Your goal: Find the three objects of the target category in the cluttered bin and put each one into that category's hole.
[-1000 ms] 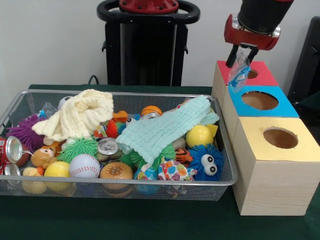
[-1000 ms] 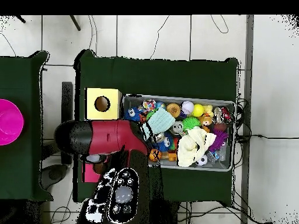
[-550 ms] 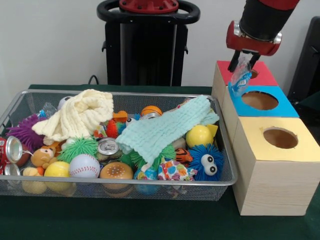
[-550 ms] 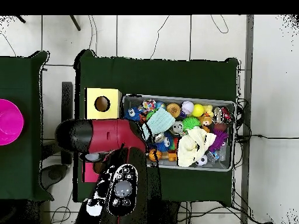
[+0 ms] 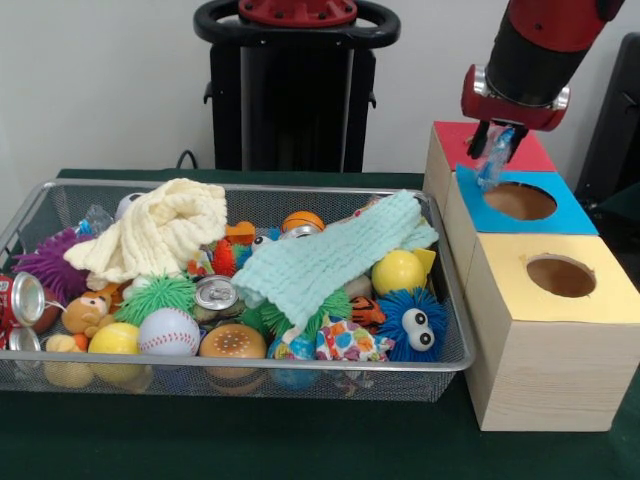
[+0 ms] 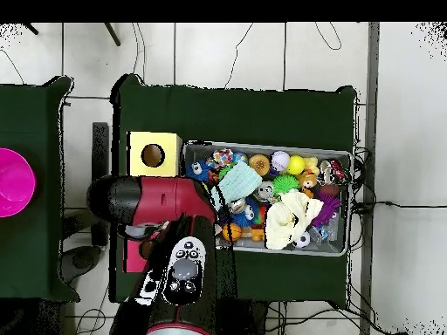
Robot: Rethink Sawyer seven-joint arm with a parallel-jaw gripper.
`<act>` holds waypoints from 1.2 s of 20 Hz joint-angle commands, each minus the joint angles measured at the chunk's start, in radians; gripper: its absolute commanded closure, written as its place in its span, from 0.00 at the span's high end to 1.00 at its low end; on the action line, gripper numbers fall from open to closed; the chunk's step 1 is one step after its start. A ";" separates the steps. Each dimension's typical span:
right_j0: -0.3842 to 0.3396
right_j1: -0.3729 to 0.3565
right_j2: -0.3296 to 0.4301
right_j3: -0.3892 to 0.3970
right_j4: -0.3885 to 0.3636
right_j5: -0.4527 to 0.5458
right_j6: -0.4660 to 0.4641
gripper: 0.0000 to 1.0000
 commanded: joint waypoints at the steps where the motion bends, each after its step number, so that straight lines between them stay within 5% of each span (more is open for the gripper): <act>1: 0.003 0.054 0.097 0.015 0.114 -0.024 0.244 0.00; 12: 0.043 0.031 0.081 -0.034 0.165 0.040 0.252 0.00; 24: 0.058 0.037 0.022 -0.099 0.109 -0.055 0.215 0.00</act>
